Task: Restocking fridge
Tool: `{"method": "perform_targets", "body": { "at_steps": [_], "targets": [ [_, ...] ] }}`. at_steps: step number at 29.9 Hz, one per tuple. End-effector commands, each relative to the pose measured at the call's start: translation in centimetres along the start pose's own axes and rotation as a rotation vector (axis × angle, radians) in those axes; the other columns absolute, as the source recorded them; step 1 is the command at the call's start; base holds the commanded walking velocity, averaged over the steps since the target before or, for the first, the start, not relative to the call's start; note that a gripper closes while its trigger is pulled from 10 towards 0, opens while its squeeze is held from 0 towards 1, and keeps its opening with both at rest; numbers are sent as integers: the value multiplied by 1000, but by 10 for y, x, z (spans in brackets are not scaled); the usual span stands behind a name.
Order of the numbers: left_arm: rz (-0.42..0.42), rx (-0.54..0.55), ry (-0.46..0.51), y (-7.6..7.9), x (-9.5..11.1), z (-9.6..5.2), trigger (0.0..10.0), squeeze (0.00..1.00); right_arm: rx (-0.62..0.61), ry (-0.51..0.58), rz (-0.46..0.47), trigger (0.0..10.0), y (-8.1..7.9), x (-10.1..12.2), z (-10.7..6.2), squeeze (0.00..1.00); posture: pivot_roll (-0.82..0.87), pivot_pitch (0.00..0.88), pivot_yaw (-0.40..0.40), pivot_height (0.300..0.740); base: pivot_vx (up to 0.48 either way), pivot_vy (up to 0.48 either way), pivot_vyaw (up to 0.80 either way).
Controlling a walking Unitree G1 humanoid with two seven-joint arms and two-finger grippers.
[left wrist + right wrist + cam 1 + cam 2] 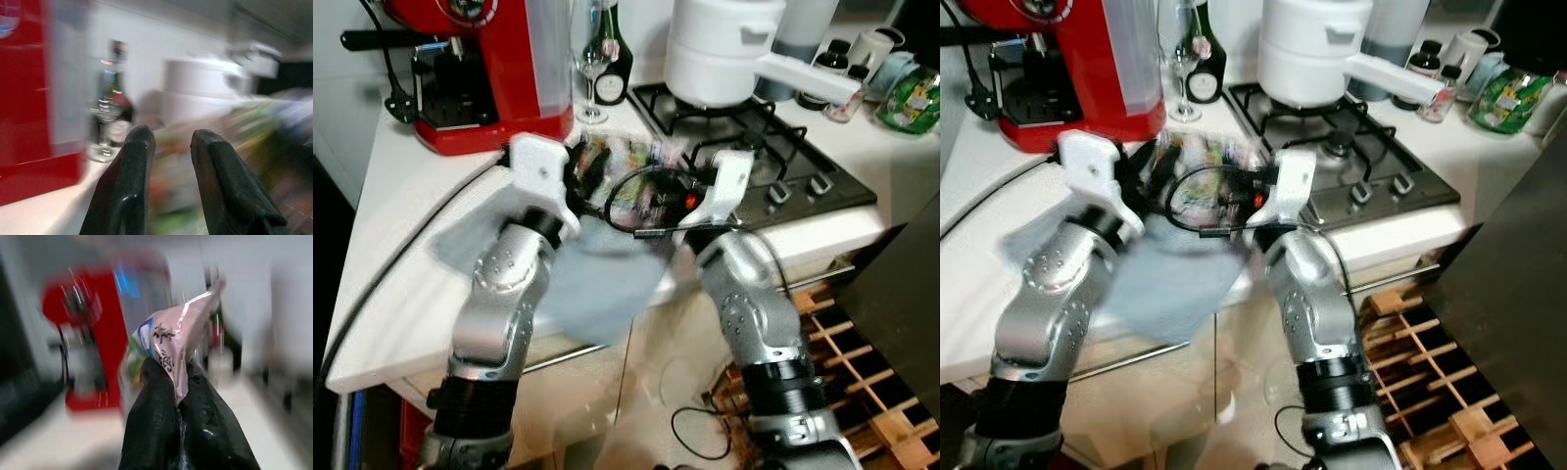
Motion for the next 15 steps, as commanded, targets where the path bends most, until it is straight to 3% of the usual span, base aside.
{"method": "perform_targets", "body": {
  "at_steps": [1, 5, 15],
  "targets": [
    [-35, 72, -74, -10, -22, -9, 10000, 1000, 22, 73, -56, 0, -8, 16, 1, 0, -63, 0, -36, 740, 0, 0, 0],
    [-12, 111, -103, -12, -36, -17, 10000, 1000, 2, 109, -122, 0, -6, 22, -1, 0, -61, 0, -39, 740, 0, 0, 0],
    [131, 173, -69, -21, -29, -17, 10000, 1000, -54, 249, -405, 0, -3, 45, -10, 0, -58, 0, -43, 740, 0, 0, 0]
  ]
}}
Point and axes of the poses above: a point about 5 cm out from each wrist's last joint towards the gripper, its own z axis pointing out of the wrist towards the gripper, its own x axis along the axis of the wrist's last joint, y = z × x, the point moved 6 cm from there along z, pointing out of the wrist towards the gripper, and after that the axes turned 7 degrees about -z, right-handed, at the moved point
